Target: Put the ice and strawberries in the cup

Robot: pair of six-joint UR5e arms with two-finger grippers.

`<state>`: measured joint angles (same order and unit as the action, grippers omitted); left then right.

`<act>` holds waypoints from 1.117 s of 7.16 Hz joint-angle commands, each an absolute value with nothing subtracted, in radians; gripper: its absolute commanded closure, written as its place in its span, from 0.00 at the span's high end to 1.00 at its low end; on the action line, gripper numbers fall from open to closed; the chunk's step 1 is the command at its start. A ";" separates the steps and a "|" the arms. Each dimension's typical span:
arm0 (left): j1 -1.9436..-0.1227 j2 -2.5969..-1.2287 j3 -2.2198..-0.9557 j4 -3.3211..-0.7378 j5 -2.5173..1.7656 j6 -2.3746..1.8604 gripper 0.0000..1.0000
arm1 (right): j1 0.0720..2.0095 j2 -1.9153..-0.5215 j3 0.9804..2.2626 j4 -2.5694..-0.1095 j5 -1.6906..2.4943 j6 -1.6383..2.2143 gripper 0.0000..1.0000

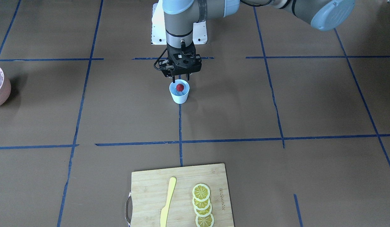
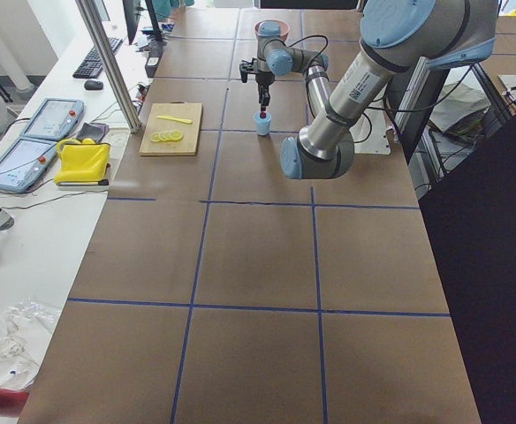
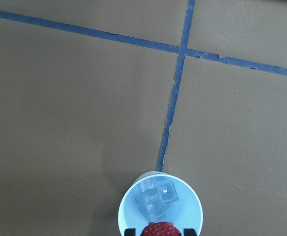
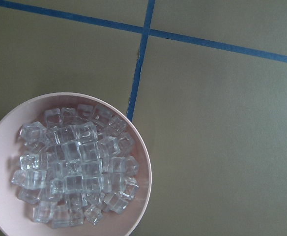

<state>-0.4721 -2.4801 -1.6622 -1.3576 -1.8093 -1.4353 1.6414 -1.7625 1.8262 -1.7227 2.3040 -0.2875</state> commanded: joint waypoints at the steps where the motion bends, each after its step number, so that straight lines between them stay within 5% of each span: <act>1: -0.471 -2.477 -1.661 -1.359 -1.807 -1.430 1.00 | 1.641 -1.764 1.827 -1.723 2.304 -0.287 1.00; 4: -0.520 -2.330 -1.786 -1.347 -1.816 -1.179 1.00 | 1.641 -1.764 1.827 -1.723 2.304 -0.287 1.00; 8: -0.976 -1.931 -1.936 -1.359 -2.125 -0.435 1.00 | 1.641 -1.763 1.825 -1.723 2.304 -0.288 1.00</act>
<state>-0.8165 -2.0492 -1.9178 -1.3562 -2.0246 -0.6746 1.6414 -1.7627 1.8267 -1.7227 2.3040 -0.2871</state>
